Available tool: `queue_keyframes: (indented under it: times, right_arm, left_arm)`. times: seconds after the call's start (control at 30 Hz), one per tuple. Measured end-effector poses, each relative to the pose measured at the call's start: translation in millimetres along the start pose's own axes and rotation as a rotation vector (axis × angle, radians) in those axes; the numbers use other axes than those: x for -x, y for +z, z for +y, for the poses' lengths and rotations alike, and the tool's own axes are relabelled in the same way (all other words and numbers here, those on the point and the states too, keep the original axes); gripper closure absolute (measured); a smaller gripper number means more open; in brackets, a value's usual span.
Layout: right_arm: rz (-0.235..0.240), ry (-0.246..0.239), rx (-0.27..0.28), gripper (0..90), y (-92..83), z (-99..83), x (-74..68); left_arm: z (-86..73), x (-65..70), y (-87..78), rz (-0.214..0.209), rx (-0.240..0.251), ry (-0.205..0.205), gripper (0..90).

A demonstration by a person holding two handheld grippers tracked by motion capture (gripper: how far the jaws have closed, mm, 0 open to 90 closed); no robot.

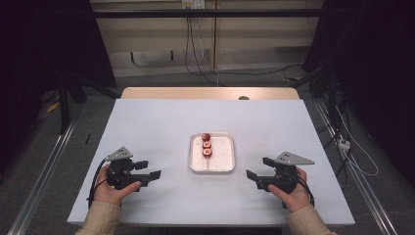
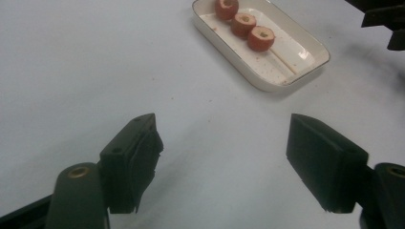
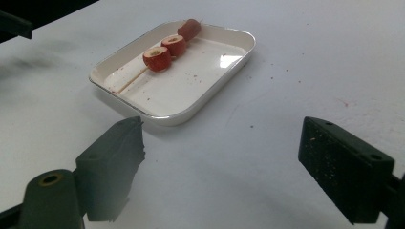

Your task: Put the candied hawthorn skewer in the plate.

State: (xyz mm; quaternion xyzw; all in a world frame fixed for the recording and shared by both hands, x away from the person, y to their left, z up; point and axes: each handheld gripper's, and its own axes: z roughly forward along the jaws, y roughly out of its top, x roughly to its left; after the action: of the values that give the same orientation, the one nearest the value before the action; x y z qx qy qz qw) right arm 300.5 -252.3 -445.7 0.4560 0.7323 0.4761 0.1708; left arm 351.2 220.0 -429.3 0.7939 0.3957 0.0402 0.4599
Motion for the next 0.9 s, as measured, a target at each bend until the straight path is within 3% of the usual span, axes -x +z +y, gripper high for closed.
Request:
queue_keyframes:
  times: [0.23,0.5,0.9]
  right_arm:
    - [-0.011,0.014,0.01,15.3,-7.9,-4.3,6.1]
    - [-0.022,0.028,0.011,15.3,-16.0,-9.7,12.2]
    - [-0.034,0.028,0.015,15.3,-26.3,-16.7,17.9]
  left_arm:
    - [-5.9,-4.1,-3.8,0.022,-0.003,0.002,22.1]
    - [-10.5,-6.1,-8.2,0.027,0.026,-0.003,18.7]
    - [-11.8,-9.2,-7.8,0.04,0.014,0.01,16.2]
